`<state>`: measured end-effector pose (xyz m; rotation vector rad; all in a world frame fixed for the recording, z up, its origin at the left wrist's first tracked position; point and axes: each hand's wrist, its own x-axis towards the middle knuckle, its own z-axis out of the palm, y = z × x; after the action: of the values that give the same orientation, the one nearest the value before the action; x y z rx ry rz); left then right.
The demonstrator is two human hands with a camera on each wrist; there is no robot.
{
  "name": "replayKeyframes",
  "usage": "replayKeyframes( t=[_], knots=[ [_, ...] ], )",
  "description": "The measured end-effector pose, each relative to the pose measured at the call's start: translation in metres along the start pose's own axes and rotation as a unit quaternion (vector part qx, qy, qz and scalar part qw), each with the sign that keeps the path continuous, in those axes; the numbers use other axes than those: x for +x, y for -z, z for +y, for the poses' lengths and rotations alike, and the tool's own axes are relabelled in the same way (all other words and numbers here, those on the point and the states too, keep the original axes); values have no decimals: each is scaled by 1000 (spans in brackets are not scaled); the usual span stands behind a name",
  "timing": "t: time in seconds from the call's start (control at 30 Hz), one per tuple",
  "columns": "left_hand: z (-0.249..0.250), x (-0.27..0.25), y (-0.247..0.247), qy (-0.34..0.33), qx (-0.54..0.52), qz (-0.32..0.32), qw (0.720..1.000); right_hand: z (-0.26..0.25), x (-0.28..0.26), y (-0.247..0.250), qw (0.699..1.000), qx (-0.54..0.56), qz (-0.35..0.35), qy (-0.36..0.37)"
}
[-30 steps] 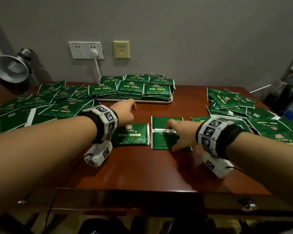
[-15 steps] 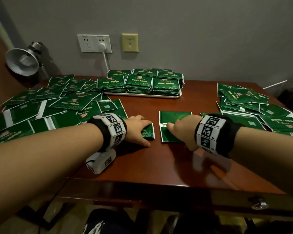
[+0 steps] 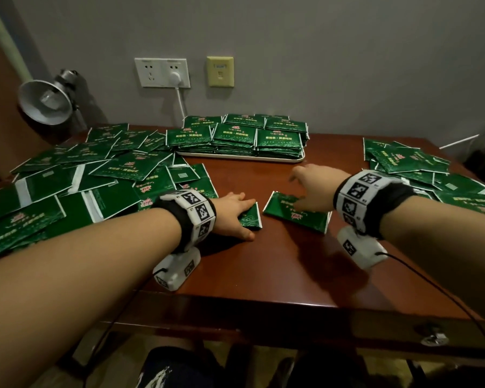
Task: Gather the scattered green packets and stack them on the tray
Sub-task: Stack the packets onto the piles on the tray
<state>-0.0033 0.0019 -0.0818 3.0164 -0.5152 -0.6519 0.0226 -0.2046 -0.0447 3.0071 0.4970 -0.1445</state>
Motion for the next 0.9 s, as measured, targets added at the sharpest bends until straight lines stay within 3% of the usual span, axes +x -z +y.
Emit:
replayKeyframes(
  t=[0.1, 0.3, 0.43, 0.53, 0.6, 0.73, 0.9],
  knots=[
    [0, -1, 1, 1, -4, -1, 1000, -3, 1, -8, 998, -17, -61, -27],
    [1, -2, 2, 1, -20, 2, 1000, -20, -7, -11, 994, 3, -63, -91],
    [-3, -3, 2, 6, -36, 47, 998, -19, -16, -2, 997, -31, -75, 6],
    [-5, -4, 2, 23, -21, 88, 996, -16, -18, -5, 984, -81, -127, 95],
    [-6, -3, 2, 30, -30, 107, 993, -14, -17, -5, 980, -80, -153, 95],
    [-10, -3, 2, 34, -53, 135, 989, -19, -14, -7, 980, -150, -81, 107],
    [-13, -3, 4, 33, -43, 130, 990, -25, -18, -12, 983, -122, -82, 113]
  ],
)
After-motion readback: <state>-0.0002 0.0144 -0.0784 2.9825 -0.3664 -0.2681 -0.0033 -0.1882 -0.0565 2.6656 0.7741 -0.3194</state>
